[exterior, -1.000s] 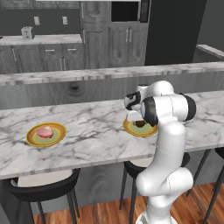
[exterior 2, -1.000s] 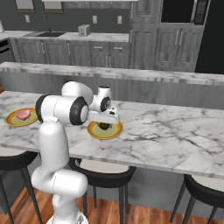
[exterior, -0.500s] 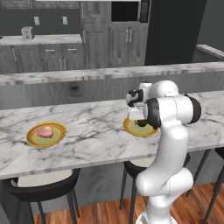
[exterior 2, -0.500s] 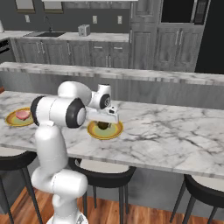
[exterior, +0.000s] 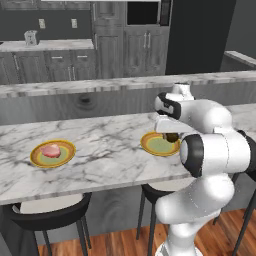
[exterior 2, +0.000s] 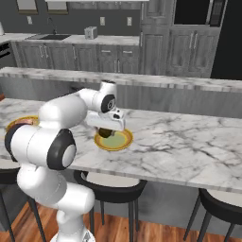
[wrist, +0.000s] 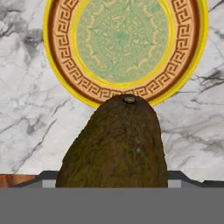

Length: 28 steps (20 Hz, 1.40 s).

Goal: Transport the steak and avocado to the fridge. Place the steak on the rack containing meat and place the avocado on the rack containing the vegetable, ensuring meats and vegetables are on different racks.

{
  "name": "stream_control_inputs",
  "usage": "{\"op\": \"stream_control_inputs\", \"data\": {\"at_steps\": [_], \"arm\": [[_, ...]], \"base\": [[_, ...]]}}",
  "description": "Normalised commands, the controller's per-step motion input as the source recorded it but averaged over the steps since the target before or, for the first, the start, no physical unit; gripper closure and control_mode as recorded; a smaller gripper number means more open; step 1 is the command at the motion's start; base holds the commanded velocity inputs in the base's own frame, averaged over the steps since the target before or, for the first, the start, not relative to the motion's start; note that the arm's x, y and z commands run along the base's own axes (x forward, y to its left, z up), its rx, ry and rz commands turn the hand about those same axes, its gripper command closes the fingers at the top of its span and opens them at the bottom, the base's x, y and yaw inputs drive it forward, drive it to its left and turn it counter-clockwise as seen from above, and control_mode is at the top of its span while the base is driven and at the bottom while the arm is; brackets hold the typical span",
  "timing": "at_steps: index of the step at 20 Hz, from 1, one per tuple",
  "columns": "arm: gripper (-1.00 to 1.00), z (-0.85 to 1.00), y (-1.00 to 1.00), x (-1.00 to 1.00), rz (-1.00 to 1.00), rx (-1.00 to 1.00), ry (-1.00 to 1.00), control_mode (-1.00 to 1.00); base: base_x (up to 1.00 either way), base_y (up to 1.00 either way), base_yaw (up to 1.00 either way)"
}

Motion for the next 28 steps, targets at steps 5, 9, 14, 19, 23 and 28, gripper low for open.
{"op": "stream_control_inputs", "data": {"at_steps": [5,9,14,19,23,28], "arm": [[1.00,0.81,0.00,-0.86,0.00,0.00,0.00,-1.00],[1.00,0.80,0.02,-0.87,0.00,0.00,-0.01,-1.00],[1.00,0.88,0.01,-0.90,0.00,0.00,0.00,-1.00],[1.00,0.39,0.27,-0.99,0.00,-0.03,-0.10,-1.00],[1.00,0.44,0.27,-1.00,0.00,-0.07,-0.41,-1.00],[1.00,0.14,0.04,-0.20,0.00,0.00,-0.06,1.00]], "base": [[0.00,0.00,0.00],[0.00,0.00,0.00],[0.00,0.00,0.00],[0.00,0.00,0.00],[0.00,0.00,0.00],[-0.80,0.13,0.00]]}}
